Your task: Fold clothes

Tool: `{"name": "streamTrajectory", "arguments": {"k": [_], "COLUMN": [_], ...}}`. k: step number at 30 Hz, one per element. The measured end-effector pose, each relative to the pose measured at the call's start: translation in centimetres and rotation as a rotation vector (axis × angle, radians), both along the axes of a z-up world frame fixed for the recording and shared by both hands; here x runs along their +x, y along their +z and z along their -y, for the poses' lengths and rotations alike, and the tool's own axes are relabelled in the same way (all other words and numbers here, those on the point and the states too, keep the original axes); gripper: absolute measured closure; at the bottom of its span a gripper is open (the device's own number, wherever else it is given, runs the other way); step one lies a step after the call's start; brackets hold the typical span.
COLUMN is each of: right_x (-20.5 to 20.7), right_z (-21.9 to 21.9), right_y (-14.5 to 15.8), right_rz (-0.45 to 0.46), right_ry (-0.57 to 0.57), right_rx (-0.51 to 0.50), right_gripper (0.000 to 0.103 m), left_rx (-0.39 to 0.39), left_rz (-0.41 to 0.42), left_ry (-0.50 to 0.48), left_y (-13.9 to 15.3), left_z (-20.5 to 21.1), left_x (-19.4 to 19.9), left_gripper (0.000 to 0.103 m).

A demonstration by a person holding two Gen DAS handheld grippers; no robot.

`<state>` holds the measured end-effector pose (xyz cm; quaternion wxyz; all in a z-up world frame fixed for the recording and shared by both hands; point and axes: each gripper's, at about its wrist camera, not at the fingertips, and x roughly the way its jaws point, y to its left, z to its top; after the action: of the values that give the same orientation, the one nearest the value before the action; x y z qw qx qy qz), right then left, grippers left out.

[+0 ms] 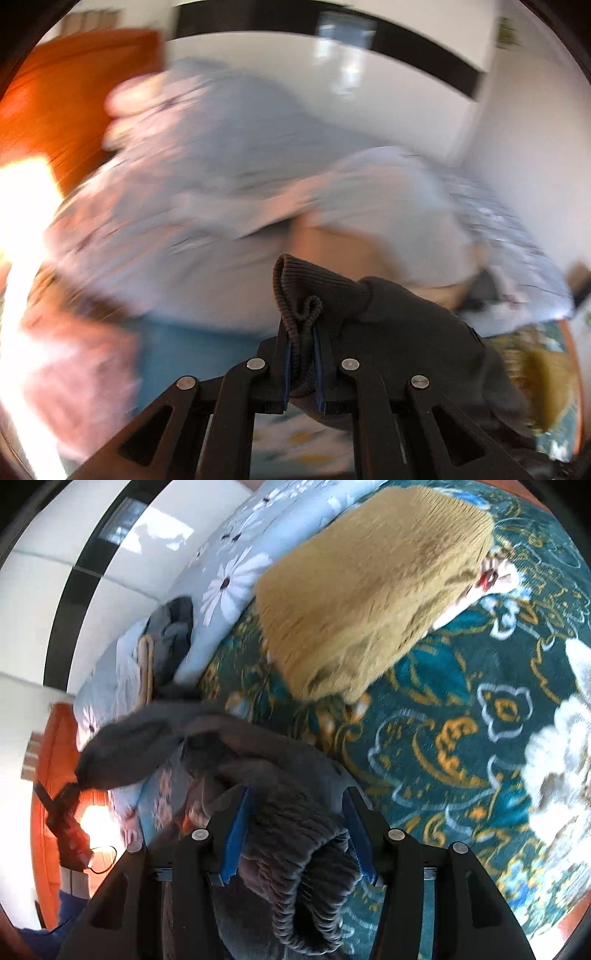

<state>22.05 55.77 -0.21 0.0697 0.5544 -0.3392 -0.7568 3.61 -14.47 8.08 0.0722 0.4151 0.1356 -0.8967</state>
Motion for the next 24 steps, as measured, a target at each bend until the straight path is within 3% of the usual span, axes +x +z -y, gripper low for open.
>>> {"name": "streamTrajectory", "arguments": {"k": [4, 10, 14, 19, 24], "right_x": [1.0, 1.7, 1.2, 1.1, 1.3], "right_z": [1.4, -0.5, -3.0, -3.3, -2.4], "right_y": [-0.1, 1.3, -1.3, -6.8, -9.2], "right_rz": [0.032, -0.015, 0.027, 0.156, 0.130], "right_ry": [0.075, 0.019, -0.052, -0.057, -0.091], "right_rx": [0.023, 0.011, -0.049, -0.137, -0.240], "right_gripper": [0.049, 0.047, 0.046, 0.046, 0.039], "left_rx": [0.019, 0.104, 0.123, 0.112, 0.111], "left_rz": [0.097, 0.153, 0.156, 0.157, 0.162], "left_ry": [0.086, 0.175, 0.195, 0.182, 0.186], "left_y": [-4.3, -8.4, -8.8, -7.8, -7.7], "left_z": [3.7, 4.1, 4.1, 3.8, 3.7], "left_x": [3.3, 5.1, 4.9, 4.2, 4.0], "left_gripper": [0.092, 0.092, 0.092, 0.092, 0.092]}}
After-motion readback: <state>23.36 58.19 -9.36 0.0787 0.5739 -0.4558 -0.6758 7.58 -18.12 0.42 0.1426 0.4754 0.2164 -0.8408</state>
